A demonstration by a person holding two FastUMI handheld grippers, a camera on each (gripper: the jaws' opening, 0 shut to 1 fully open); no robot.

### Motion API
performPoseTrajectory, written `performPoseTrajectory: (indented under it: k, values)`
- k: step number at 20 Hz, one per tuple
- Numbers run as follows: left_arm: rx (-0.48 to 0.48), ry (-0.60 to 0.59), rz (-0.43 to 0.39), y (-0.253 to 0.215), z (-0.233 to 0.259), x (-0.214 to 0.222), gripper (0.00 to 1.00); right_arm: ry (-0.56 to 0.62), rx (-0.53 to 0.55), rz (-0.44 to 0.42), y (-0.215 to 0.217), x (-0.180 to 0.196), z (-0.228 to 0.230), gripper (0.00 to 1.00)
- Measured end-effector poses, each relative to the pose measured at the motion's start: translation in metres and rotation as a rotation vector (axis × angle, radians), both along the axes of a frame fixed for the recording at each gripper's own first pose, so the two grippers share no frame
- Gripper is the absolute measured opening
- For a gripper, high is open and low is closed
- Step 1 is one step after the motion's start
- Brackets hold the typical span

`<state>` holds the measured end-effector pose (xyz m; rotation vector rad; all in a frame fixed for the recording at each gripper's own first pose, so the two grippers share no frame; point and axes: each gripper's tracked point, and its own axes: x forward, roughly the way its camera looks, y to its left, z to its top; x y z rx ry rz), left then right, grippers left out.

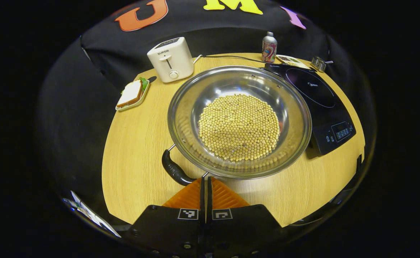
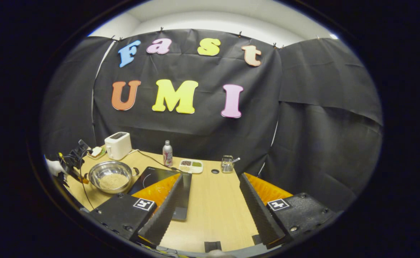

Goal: First push the handle of the pot to place it horizontally, then grasp the pot with both hands and set it on the induction cooktop.

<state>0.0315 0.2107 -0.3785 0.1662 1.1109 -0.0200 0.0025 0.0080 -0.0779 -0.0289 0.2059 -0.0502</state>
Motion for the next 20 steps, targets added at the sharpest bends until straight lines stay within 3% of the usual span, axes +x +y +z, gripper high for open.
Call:
performPoseTrajectory:
  k: [1, 2, 3, 9, 10, 11, 15, 16, 17, 20]
  values:
    - [-0.002, -0.004, 0.011, 0.004, 0.0, 0.003, 0.0, -0.001, -0.004, 0.001, 0.0, 0.001, 0.001, 0.99]
    - [-0.007, -0.007, 0.026, 0.008, -0.001, 0.007, 0.1, -0.001, -0.007, -0.001, -0.001, 0.002, 0.001, 0.99]
    - [-0.012, -0.01, 0.037, 0.011, -0.002, 0.012, 0.0, 0.0, -0.009, 0.0, 0.0, 0.001, 0.001, 0.99]
    - [0.017, -0.025, 0.044, 0.028, 0.0, 0.023, 0.0, 0.008, -0.013, -0.001, 0.004, 0.003, 0.001, 0.99]
    - [0.017, -0.025, 0.048, 0.029, 0.0, 0.024, 0.1, 0.009, -0.012, -0.001, 0.004, 0.004, 0.001, 0.99]
    - [0.017, -0.028, 0.051, 0.031, 0.001, 0.026, 0.0, 0.012, -0.01, 0.0, 0.005, 0.003, 0.001, 0.99]
    - [0.021, -0.038, 0.062, 0.037, -0.001, 0.03, 0.0, 0.016, -0.01, -0.001, 0.008, 0.001, 0.001, 0.99]
    - [0.017, -0.038, 0.064, 0.039, -0.002, 0.03, 0.1, 0.017, -0.014, 0.0, 0.008, 0.001, 0.0, 0.99]
    - [0.016, -0.039, 0.068, 0.041, -0.002, 0.031, 0.0, 0.019, -0.017, -0.001, 0.008, 0.001, 0.001, 0.99]
    - [0.013, -0.046, 0.068, 0.045, -0.004, 0.037, 0.0, 0.022, -0.016, 0.003, 0.011, 0.0, 0.001, 0.99]
